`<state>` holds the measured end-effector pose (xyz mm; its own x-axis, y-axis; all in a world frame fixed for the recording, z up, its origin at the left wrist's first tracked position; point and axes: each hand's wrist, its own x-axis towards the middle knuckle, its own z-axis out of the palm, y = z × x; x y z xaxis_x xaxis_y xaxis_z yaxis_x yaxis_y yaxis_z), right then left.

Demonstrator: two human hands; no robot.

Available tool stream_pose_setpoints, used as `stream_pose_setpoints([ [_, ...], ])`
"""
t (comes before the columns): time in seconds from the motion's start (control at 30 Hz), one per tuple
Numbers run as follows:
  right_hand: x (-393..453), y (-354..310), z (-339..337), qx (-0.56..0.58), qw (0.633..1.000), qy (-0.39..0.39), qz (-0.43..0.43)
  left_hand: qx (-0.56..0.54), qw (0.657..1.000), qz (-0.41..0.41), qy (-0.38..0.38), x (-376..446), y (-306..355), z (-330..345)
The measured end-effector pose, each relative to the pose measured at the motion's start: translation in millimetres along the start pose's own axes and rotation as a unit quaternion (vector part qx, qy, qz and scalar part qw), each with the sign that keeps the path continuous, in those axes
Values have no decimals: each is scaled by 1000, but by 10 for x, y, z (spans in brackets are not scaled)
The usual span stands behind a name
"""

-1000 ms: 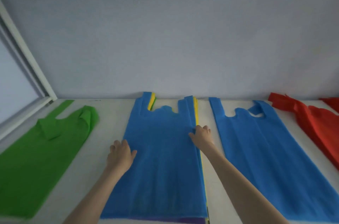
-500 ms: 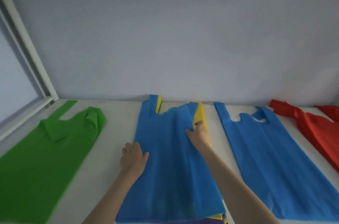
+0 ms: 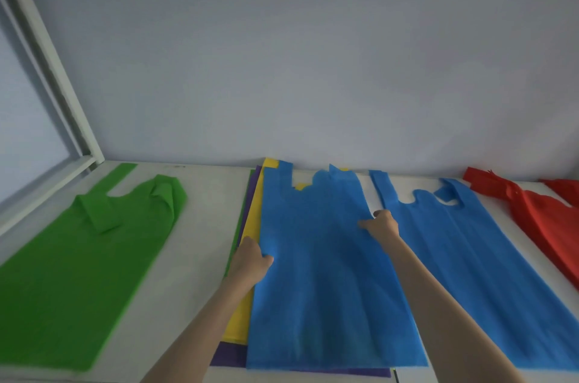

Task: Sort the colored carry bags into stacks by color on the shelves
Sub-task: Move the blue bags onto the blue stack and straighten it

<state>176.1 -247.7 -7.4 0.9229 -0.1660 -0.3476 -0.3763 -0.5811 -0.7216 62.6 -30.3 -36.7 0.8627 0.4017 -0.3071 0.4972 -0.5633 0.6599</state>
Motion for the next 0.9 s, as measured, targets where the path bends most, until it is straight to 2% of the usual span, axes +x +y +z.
stream_pose_setpoints([
  [0.1, 67, 15, -22, 11, 1000, -2, 12, -11, 1000, 8, -27, 14, -11, 21],
  [0.3, 214, 48, -62, 61, 998, -21, 12, -75, 997, -8, 2, 25, 85, 74],
  [0.47, 307, 14, -293, 84, 995, -8, -45, -19, 1000, -9, -2, -53, 489, 75],
  [0.57, 394, -121, -743, 74, 992, 43, -91, -57, 997, 42, 22, -96, 1006, 86],
  [0.73, 751, -239, -1887, 96, 974, 107, -173, -161, 975, 133, 71, -269, 2027, 282],
  [0.8, 887, -132, -2226, 100, 972, 108, -182, -182, 971, 142, 70, -326, 2270, 479],
  [0.9, 1158, 262, -2451, 93, 981, 90, -145, -194, 974, 112, 34, -326, 2324, 957],
])
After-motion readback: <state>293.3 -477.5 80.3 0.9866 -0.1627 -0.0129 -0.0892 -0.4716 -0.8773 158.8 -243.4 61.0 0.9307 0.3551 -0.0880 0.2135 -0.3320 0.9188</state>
